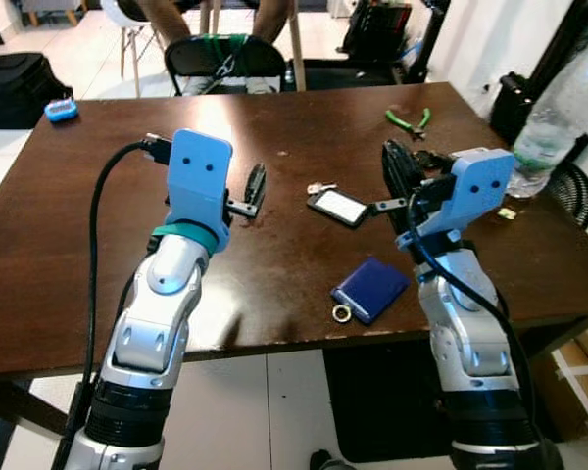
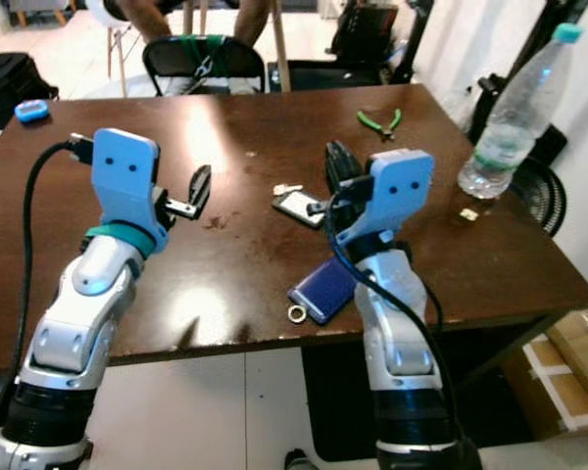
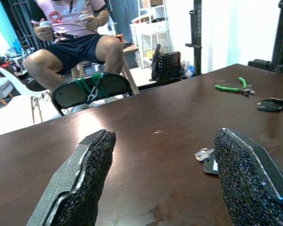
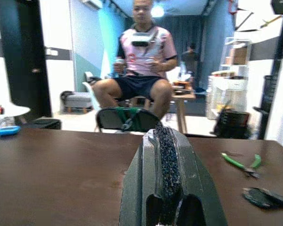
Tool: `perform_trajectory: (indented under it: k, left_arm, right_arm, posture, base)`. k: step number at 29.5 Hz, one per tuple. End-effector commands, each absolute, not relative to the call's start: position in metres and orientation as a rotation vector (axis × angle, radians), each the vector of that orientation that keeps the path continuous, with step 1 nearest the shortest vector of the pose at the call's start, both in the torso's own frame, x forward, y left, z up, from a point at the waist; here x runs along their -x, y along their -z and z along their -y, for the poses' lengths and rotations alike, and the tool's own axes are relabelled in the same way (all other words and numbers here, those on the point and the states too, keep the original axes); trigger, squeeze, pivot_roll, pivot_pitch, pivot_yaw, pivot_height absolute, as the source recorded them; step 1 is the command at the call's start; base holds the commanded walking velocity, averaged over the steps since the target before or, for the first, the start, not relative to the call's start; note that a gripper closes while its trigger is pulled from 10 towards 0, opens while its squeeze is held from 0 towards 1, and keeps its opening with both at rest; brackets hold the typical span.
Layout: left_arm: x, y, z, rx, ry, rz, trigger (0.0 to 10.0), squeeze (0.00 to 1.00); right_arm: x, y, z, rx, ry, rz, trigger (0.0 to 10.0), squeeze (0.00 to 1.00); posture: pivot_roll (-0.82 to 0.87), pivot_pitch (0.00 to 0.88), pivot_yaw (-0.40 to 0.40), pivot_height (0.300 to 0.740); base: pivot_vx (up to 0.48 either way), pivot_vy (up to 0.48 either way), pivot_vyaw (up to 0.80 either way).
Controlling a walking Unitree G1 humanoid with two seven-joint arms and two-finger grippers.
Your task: Hang keys on a hook
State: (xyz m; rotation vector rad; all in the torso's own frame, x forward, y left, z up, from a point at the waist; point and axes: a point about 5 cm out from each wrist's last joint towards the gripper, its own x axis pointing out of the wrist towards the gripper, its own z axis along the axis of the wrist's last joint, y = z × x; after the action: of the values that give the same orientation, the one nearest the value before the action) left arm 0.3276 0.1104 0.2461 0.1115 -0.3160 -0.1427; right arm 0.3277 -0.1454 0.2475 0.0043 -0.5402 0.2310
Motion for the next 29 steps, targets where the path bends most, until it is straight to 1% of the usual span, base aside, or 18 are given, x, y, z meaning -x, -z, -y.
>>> perform_trajectory:
  k: [1, 13, 19, 29]
  left_arm:
    - [-0.3282, -0.2386, -0.1114, -0.098, 0.135, 0.279, 10.0, 0.0]
    - [-0.3236, -0.2373, -0.1077, -0.078, 0.144, 0.279, 10.0, 0.0]
    - [-0.3225, -0.2353, -0.1055, -0.123, 0.162, 0.294, 10.0, 0.0]
    - [-0.3219, -0.2339, -0.1052, -0.124, 0.166, 0.272, 10.0, 0.0]
  right_arm:
    - [-0.3256, -0.2436, 0.1437, -0.005, -0.231, 0.523, 10.0, 0.0]
    - [-0.325, -0.2402, 0.1405, -0.01, -0.233, 0.502, 10.0, 0.0]
    - [-0.3237, -0.2388, 0.1392, -0.011, -0.235, 0.496, 10.0, 0.0]
    - [-0.3216, -0.2365, 0.1386, -0.012, -0.232, 0.48, 10.0, 0.0]
  posture:
    - [-0.22, 0.034, 0.088, 0.74]
    - [-0.2, 0.053, 0.087, 0.74]
    - [-0.2, 0.063, 0.092, 0.74]
    - [-0.2, 0.075, 0.093, 0.74]
  base:
    - [0.0, 0.0, 0.0]
    - [0.0, 0.0, 0.0]
    - [0.0, 0.0, 0.0]
    - [0.417, 0.0, 0.0]
